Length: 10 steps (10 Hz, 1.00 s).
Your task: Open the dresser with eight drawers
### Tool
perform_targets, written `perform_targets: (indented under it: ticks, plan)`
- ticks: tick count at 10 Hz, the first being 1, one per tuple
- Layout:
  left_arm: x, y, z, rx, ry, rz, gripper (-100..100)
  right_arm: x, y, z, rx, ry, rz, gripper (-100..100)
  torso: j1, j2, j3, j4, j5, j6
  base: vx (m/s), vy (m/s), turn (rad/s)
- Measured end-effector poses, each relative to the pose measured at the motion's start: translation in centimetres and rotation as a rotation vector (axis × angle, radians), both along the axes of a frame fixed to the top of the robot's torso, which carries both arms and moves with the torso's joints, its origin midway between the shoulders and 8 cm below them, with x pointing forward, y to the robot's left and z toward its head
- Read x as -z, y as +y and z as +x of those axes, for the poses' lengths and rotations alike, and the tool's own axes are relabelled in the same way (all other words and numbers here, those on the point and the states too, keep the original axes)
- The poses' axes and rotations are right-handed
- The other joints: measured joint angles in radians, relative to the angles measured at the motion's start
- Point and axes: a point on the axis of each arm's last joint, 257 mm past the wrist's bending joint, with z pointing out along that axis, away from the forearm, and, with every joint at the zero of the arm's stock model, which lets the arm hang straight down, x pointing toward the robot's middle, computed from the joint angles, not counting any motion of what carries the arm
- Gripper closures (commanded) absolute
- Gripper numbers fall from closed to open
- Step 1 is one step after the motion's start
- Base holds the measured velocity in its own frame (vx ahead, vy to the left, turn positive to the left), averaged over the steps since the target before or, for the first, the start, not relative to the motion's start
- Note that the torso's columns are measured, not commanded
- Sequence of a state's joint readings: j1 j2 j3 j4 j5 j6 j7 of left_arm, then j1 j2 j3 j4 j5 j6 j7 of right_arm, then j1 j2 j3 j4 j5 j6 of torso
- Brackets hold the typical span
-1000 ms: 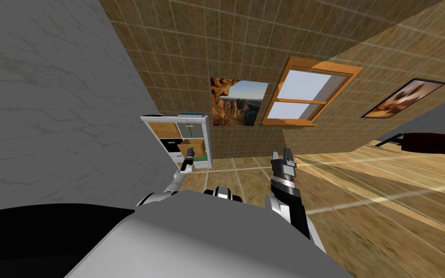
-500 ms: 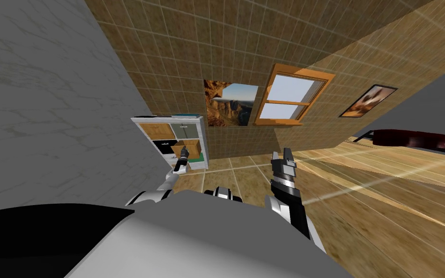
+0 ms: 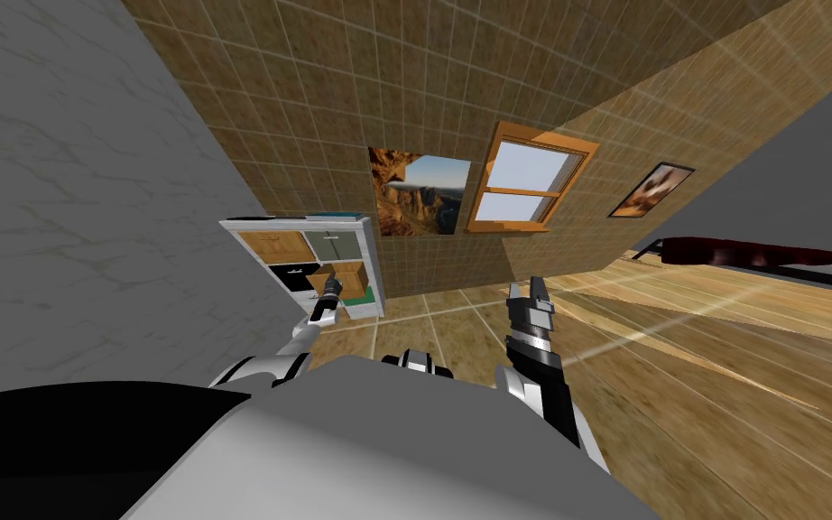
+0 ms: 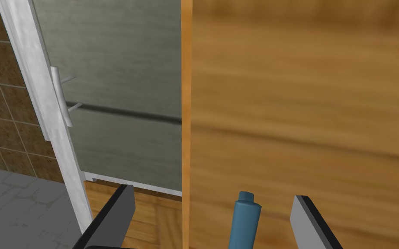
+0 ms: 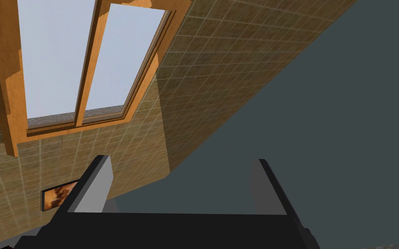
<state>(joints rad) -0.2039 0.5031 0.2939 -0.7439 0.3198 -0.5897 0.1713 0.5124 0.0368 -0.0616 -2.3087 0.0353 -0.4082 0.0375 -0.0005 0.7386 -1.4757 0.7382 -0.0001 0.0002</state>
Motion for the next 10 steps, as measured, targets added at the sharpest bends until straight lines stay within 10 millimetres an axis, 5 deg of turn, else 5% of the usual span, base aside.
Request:
perform_targets:
  ticks: [9, 10]
  plan:
    - [-3.2, 9.9, -5.0, -0.090, -0.005, -0.009, -100, 0.0, 0.0, 0.0, 0.000, 0.000, 0.000, 0, -0.004, 0.004, 0.002, 0.004, -0.006, 0.000, -0.001, -0.064, -0.067]
    - [-3.0, 9.9, -5.1, -0.091, -0.001, -0.012, 0, 0.0, 0.0, 0.0, 0.000, 0.000, 0.000, 0, -0.003, 0.004, 0.002, 0.003, -0.004, 0.000, 0.000, 0.000, 0.000]
